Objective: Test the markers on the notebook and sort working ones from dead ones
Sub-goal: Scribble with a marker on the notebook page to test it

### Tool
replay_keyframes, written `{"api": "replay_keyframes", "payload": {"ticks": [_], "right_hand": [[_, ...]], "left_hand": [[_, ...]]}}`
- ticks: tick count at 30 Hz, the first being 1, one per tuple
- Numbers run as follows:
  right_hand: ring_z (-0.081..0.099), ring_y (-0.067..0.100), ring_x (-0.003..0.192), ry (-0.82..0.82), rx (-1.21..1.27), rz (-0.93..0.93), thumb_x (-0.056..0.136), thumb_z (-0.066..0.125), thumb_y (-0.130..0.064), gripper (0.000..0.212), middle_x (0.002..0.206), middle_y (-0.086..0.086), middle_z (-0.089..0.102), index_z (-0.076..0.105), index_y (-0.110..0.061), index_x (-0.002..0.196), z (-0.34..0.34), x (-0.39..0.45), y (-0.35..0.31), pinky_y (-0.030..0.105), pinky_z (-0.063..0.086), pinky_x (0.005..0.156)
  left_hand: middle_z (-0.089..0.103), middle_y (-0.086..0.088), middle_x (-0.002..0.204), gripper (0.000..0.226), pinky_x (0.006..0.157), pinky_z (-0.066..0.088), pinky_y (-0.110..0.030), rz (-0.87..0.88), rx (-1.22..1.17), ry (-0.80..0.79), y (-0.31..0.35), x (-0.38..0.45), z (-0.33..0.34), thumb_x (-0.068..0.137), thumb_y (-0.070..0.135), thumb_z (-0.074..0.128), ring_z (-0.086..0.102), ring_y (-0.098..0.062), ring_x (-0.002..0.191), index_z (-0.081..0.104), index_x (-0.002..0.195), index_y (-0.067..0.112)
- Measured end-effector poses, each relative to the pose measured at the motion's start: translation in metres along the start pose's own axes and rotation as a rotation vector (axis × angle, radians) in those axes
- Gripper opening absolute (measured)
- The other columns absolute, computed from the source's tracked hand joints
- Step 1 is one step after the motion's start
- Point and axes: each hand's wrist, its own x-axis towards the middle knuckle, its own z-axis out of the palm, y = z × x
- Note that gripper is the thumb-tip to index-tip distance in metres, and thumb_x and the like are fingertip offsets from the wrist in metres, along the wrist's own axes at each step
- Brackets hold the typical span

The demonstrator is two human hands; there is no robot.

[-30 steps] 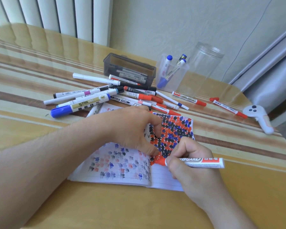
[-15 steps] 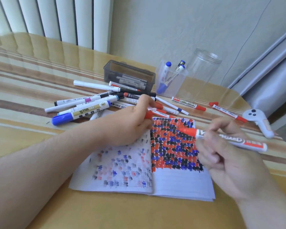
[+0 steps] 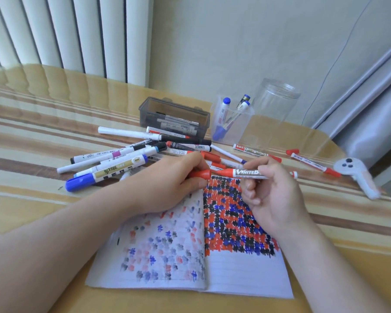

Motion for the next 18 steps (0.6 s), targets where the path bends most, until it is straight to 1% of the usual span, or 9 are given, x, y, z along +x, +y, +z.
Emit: {"api": "replay_keyframes", "payload": {"ticks": [3,5,7,8,10,11,13,15,18], "right_hand": [[0.042,0.018,0.052,-0.023,-0.069,0.012,0.078,0.050,-0.014,0.020,0.059,0.011,0.049,0.070,-0.016,0.075,0.002,-0.005,-0.001,0.028,0.026,0.044],[0.047,0.020,0.053,-0.058,-0.116,0.031,0.086,0.053,-0.008,0.019,0.061,0.012,0.054,0.067,-0.017,0.079,0.005,-0.007,-0.001,0.027,0.032,0.044],[0.052,0.023,0.056,-0.099,-0.152,0.035,0.097,0.054,-0.001,0.023,0.068,0.016,0.061,0.063,-0.016,0.082,0.007,-0.010,0.000,0.027,0.039,0.046],[0.055,0.023,0.057,-0.124,-0.167,0.028,0.097,0.059,-0.002,0.021,0.072,0.018,0.065,0.064,-0.016,0.083,0.008,-0.012,0.000,0.027,0.042,0.048],[0.058,0.020,0.060,-0.153,-0.160,0.016,0.088,0.072,-0.012,0.006,0.076,0.018,0.068,0.070,-0.016,0.084,0.009,-0.014,-0.002,0.024,0.046,0.051],[0.057,0.019,0.060,-0.151,-0.142,0.011,0.081,0.076,-0.018,0.005,0.075,0.017,0.069,0.073,-0.017,0.084,0.010,-0.015,-0.003,0.023,0.047,0.052],[0.058,0.019,0.061,-0.151,-0.132,-0.005,0.073,0.080,-0.022,0.013,0.073,0.014,0.069,0.078,-0.019,0.086,0.010,-0.016,-0.003,0.022,0.048,0.053],[0.062,0.019,0.063,-0.156,-0.131,-0.042,0.075,0.080,-0.022,0.011,0.074,0.014,0.070,0.079,-0.021,0.086,0.012,-0.017,-0.001,0.023,0.051,0.056],[0.064,0.020,0.065,-0.129,-0.152,-0.092,0.078,0.077,-0.020,0.008,0.074,0.013,0.071,0.079,-0.024,0.085,0.017,-0.019,0.000,0.025,0.052,0.059]], "left_hand": [[0.061,0.021,0.094,0.016,0.073,0.043,-0.016,0.023,0.005,-0.024,-0.001,0.000,0.001,0.102,0.041,0.056,0.057,0.001,0.089,0.051,0.114,0.033],[0.062,0.021,0.092,0.016,0.072,0.043,-0.020,0.036,0.013,-0.013,-0.002,-0.001,0.002,0.101,0.042,0.057,0.058,0.000,0.086,0.052,0.113,0.032],[0.061,0.023,0.089,0.016,0.069,0.040,-0.018,0.051,0.020,0.001,-0.002,-0.001,0.002,0.101,0.041,0.058,0.057,0.001,0.084,0.052,0.112,0.032],[0.060,0.023,0.087,0.015,0.068,0.040,-0.019,0.058,0.018,0.010,-0.001,-0.002,0.001,0.101,0.041,0.057,0.057,0.001,0.083,0.051,0.111,0.031],[0.059,0.018,0.084,0.014,0.068,0.041,-0.023,0.072,-0.028,0.035,0.002,-0.004,-0.001,0.102,0.041,0.054,0.055,-0.003,0.081,0.051,0.109,0.030],[0.059,0.014,0.082,0.015,0.068,0.042,-0.024,0.072,-0.076,0.053,0.005,-0.005,-0.003,0.103,0.043,0.051,0.055,-0.006,0.079,0.052,0.109,0.029],[0.060,0.005,0.078,0.016,0.066,0.043,-0.024,0.071,-0.165,0.095,0.011,-0.008,-0.007,0.103,0.044,0.048,0.053,-0.009,0.074,0.055,0.107,0.031],[0.057,0.005,0.073,0.014,0.062,0.041,-0.020,0.077,-0.203,0.137,0.015,-0.009,-0.009,0.103,0.041,0.049,0.050,-0.008,0.069,0.056,0.102,0.029],[0.057,0.007,0.074,0.012,0.063,0.039,-0.015,0.071,-0.164,0.170,0.018,-0.010,-0.007,0.104,0.036,0.051,0.052,-0.007,0.076,0.054,0.097,0.026]]}}
